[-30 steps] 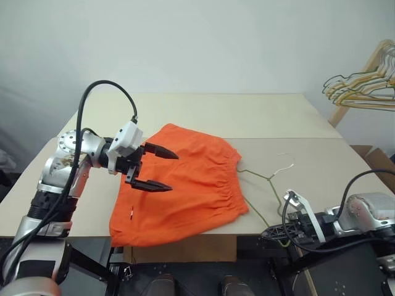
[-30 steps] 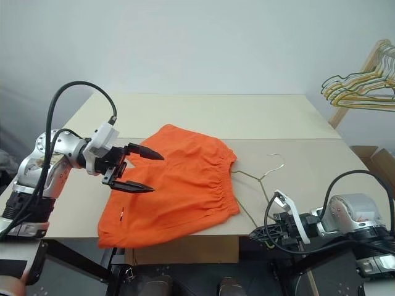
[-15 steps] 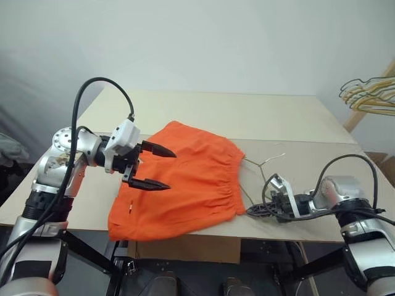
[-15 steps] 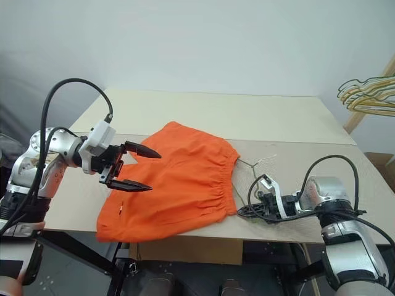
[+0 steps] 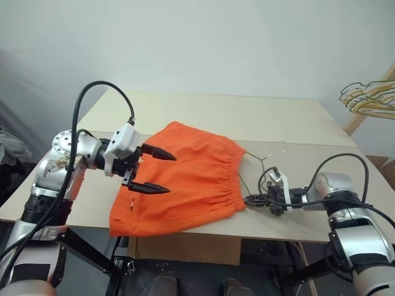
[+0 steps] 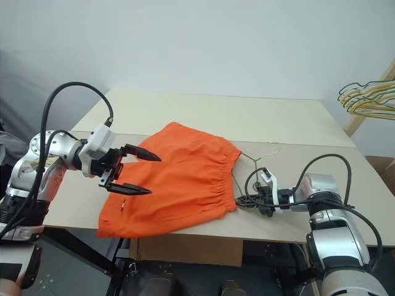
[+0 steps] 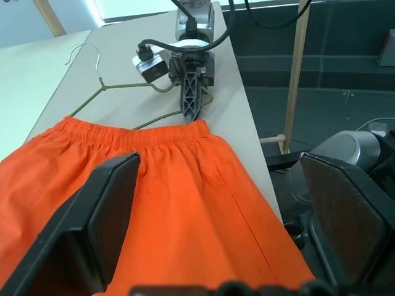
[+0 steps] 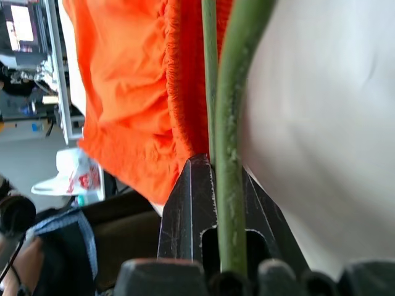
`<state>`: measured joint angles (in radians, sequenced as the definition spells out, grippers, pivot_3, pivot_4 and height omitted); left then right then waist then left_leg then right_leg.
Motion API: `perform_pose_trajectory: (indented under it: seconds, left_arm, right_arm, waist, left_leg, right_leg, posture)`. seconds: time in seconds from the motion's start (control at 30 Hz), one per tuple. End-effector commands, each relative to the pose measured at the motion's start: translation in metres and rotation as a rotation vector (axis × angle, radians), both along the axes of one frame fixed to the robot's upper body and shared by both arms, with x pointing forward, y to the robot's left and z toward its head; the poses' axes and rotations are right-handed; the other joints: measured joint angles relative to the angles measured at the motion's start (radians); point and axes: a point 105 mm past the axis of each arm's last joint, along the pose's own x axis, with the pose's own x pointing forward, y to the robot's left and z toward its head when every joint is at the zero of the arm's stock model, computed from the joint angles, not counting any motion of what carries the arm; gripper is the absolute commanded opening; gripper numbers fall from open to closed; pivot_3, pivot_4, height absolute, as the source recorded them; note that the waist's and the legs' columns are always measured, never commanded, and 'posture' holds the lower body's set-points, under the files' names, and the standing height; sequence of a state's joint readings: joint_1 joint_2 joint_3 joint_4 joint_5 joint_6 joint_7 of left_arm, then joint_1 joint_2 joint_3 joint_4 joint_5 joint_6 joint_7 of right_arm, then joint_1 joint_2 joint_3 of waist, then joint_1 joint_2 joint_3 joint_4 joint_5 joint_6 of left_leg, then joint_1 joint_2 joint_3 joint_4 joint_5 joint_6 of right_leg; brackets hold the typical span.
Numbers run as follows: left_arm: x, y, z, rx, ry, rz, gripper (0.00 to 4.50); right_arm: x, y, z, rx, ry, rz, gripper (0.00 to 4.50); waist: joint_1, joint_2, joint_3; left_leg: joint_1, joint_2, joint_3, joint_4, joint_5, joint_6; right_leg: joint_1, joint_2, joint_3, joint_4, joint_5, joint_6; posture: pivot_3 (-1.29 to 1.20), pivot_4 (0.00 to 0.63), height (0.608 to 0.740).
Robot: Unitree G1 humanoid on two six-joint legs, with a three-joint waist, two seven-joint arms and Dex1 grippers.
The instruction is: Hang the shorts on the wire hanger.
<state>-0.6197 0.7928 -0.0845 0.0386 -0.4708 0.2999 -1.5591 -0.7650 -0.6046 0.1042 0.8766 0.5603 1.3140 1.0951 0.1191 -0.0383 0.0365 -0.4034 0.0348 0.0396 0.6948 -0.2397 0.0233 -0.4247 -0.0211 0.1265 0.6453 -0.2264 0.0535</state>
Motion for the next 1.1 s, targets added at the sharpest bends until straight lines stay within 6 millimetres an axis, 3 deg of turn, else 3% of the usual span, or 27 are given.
perform_pose_trajectory:
  seconds: [0.03, 0.17, 0.3, 0.43, 0.53, 0.73, 0.83, 1.1]
  left_arm:
    - [0.000, 0.002, 0.010, -0.007, -0.050, 0.010, 4.49]
    - [0.002, 0.001, 0.011, -0.009, -0.053, 0.011, 4.49]
    - [0.007, 0.000, 0.013, -0.010, -0.062, 0.009, 4.49]
    - [0.023, 0.002, 0.025, -0.007, -0.116, 0.030, 4.49]
    - [0.040, 0.007, 0.037, 0.007, -0.182, 0.063, 4.49]
    - [0.075, 0.013, 0.073, 0.015, -0.344, 0.152, 4.49]
    - [0.085, 0.011, 0.081, 0.044, -0.397, 0.148, 4.49]
    - [0.098, 0.000, 0.052, 0.269, -0.397, 0.057, 4.49]
  right_arm:
    - [0.010, -0.005, 0.003, -0.092, -0.138, 0.018, 0.00]
    - [0.016, 0.003, 0.021, -0.261, -0.389, 0.132, 0.00]
    - [0.020, 0.008, 0.052, -0.388, -0.620, 0.184, 0.00]
    - [0.017, 0.010, 0.085, -0.595, -0.853, 0.317, 0.00]
    - [0.012, 0.012, 0.098, -0.714, -0.938, 0.409, 0.00]
    - [0.002, 0.025, 0.114, -0.844, -1.011, 0.581, 0.00]
    - [0.000, 0.036, 0.121, -0.870, -1.003, 0.643, 0.00]
    - [-0.005, 0.050, 0.133, -0.880, -0.975, 0.757, 0.00]
  waist:
    - [0.001, 0.000, 0.000]
    - [0.004, 0.000, 0.000]
    - [0.003, 0.003, 0.002]
    - [0.005, 0.003, 0.002]
    - [0.002, 0.003, 0.002]
    - [-0.014, 0.003, 0.002]
    - [-0.025, 0.003, 0.002]
    - [-0.051, 0.003, 0.002]
  left_leg:
    - [0.000, 0.000, 0.000, 0.000, 0.000, 0.000]
    - [-0.002, 0.000, -0.001, 0.000, 0.000, 0.000]
    - [-0.006, 0.000, -0.001, 0.000, 0.000, 0.000]
    - [-0.012, 0.000, -0.001, 0.000, 0.000, 0.000]
    - [-0.013, 0.000, -0.001, 0.000, 0.000, 0.000]
    - [-0.014, 0.000, 0.000, 0.000, 0.000, 0.000]
    - [-0.016, 0.000, 0.000, 0.001, 0.000, 0.000]
    - [-0.020, 0.000, 0.000, 0.000, 0.000, 0.000]
  right_leg:
    - [0.000, 0.000, 0.000, 0.000, 0.000, 0.000]
    - [-0.001, 0.000, -0.001, 0.000, 0.000, 0.001]
    - [-0.006, 0.000, -0.001, 0.001, 0.000, 0.000]
    - [-0.012, 0.000, -0.001, 0.001, 0.000, 0.000]
    - [-0.013, 0.000, -0.001, 0.000, -0.001, 0.000]
    - [-0.013, 0.000, -0.001, 0.000, -0.001, -0.001]
    - [-0.015, 0.000, -0.001, 0.000, 0.000, -0.001]
    - [-0.019, -0.001, -0.001, 0.001, 0.003, -0.008]
  posture:
    - [0.28, 0.000, 0.740]
    - [0.28, 0.000, 0.740]
    - [0.26, 0.000, 0.740]
    - [0.20, 0.000, 0.740]
    - [0.19, 0.000, 0.740]
    - [0.14, 0.000, 0.740]
    - [0.12, 0.000, 0.740]
    - [0.11, 0.000, 0.740]
